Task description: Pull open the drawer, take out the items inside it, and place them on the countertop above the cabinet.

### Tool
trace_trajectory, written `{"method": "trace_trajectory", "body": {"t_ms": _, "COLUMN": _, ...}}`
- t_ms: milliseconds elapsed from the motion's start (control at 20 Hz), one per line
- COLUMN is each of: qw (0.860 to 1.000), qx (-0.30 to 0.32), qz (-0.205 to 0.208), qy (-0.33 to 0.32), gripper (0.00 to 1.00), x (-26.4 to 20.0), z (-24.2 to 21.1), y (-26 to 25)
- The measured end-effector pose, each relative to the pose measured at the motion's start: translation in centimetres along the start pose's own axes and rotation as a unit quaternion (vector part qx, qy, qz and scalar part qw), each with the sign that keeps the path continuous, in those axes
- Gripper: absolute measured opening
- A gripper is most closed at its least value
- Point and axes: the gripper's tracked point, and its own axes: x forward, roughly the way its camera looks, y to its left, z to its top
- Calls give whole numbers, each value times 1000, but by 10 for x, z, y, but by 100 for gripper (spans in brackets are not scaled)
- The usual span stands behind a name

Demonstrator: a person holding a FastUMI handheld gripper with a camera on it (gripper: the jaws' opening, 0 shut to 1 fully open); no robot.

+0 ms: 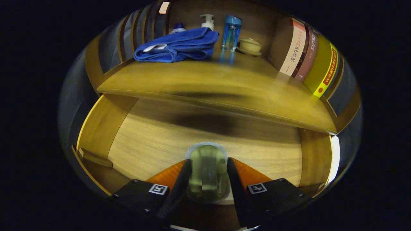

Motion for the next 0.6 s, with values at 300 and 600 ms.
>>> {"method": "trace_trajectory", "body": {"t_ms": 300, "qw": 999, "qx": -10, "qz": -20, "qy": -31, "gripper": 27, "x": -15, "z": 10, "y": -7}}
{"method": "trace_trajectory", "body": {"t_ms": 600, "qw": 992, "qx": -3, "qz": -31, "qy": -119, "gripper": 27, "x": -60, "z": 51, "y": -16}}
